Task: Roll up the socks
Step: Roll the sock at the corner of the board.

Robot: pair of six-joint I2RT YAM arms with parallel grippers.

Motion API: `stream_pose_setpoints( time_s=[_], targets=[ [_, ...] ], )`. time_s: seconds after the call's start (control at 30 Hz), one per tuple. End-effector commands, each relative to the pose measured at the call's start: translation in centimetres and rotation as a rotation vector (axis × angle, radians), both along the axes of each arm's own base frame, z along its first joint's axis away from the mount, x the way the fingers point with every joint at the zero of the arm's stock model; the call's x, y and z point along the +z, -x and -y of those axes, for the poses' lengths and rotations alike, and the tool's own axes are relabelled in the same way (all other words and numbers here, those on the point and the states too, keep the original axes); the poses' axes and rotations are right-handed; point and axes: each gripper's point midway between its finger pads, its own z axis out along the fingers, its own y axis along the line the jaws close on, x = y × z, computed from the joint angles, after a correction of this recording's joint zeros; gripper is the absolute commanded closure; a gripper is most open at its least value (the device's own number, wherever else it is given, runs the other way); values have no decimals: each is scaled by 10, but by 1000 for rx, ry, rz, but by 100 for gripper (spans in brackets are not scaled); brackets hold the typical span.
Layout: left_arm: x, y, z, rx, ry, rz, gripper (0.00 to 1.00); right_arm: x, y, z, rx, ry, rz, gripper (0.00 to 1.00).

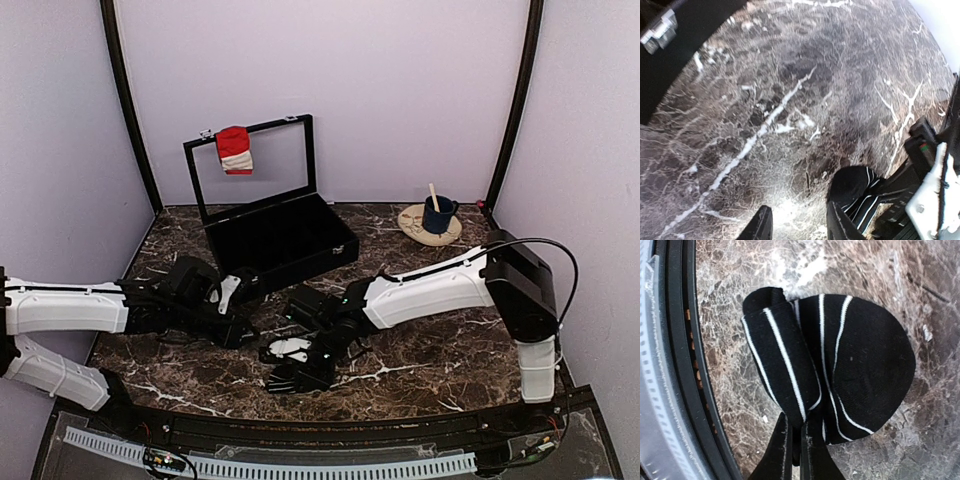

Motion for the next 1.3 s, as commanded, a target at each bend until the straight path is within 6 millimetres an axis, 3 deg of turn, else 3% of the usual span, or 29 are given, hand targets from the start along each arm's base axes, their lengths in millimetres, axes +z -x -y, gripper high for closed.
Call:
stream_pose_setpoints(
  time_s=[0.0,0.2,0.57,0.83,1.27],
  targets=[
    [1,0,-8,67,-60,79,61,-25,14,29,-30,154,-197,100],
    [-1,16,1,47,-134,161,61,-24,8,30,-66,168,-339,100],
    [9,29,-8,112,-170,299,60,-17,-5,28,-102,161,-448,100],
    [16,60,27,-94,-104,357,60,-19,-8,23,-113,167,-499,100],
    [-5,89,65,-366,-191,367,57,-23,-13,22,-127,181,-530,100]
  ],
)
